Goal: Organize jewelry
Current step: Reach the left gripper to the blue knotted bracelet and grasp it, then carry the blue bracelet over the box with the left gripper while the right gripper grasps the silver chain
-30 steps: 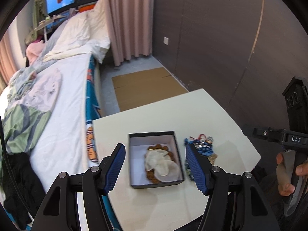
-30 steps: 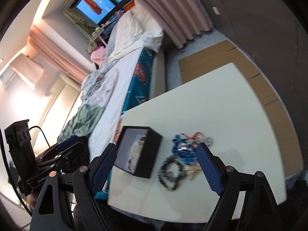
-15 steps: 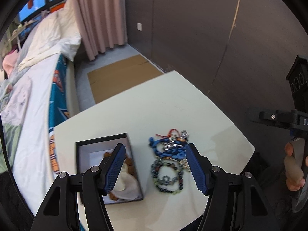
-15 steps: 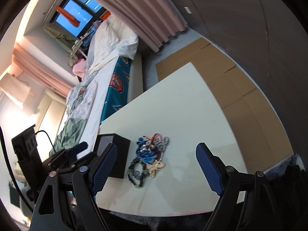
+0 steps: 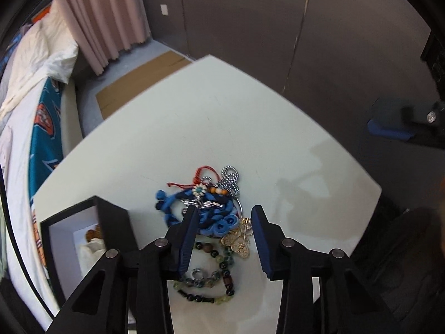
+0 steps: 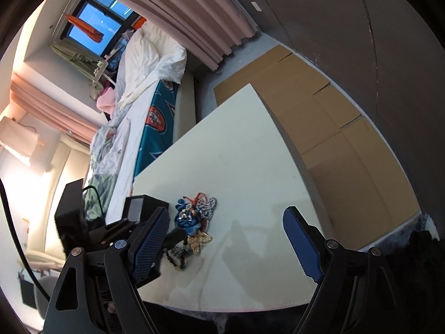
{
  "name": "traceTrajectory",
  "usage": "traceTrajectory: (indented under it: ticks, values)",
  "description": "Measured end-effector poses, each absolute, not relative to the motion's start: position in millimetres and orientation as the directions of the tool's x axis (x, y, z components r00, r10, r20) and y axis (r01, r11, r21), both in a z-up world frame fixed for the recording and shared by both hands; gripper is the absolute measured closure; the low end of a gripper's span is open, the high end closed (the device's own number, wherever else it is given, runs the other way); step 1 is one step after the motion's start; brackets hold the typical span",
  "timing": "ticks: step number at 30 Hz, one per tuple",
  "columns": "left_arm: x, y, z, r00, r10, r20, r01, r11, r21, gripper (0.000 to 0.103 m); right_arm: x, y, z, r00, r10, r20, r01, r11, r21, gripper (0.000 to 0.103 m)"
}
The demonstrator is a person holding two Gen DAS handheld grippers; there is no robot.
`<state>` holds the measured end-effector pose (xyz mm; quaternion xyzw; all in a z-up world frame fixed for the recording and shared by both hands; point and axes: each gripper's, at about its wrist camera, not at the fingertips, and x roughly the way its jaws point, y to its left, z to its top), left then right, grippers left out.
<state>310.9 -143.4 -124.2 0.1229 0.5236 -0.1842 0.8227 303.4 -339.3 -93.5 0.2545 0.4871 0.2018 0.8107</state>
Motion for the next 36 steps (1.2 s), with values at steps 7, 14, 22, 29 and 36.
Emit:
traceTrajectory:
  ticks: [7,14,22,29,36]
  values:
    - [316.7,-159.8,-144.5,0.381,-0.080,-0.921,0.470,0.875,0.119,0.062,312.4,-343.0,-103.4,0.423,0.578,-0.698,-0.056,0.786,0.616,0.019]
    - [327.0,-141.9,-138.7,0.347,-0.156,-0.925,0.440,0.898,0.014,0.083,317.7,-324.2,-106.8,0.392,0.590,-0.706,-0.082,0.787,0.612,0.019]
    - [317.0,-126.8,-109.3,0.409,-0.188,-0.893,0.434,0.901,0.009,0.093,323.6,-300.9,-112.7,0.352,0.609,-0.710,-0.110,0.781,0.615,0.019]
    - [314.0,-101.4,-84.2,0.469,-0.199,-0.860,0.390,0.921,-0.001,0.093,330.1,-275.9,-116.6,0.322,0.618,-0.717,-0.153,0.782,0.605,0.038]
    - [310.6,-80.7,-67.1,0.503,-0.204,-0.840,0.348,0.937,-0.019,0.093,340.0,-242.6,-126.7,0.264,0.620,-0.738,-0.201,0.784,0.587,0.060]
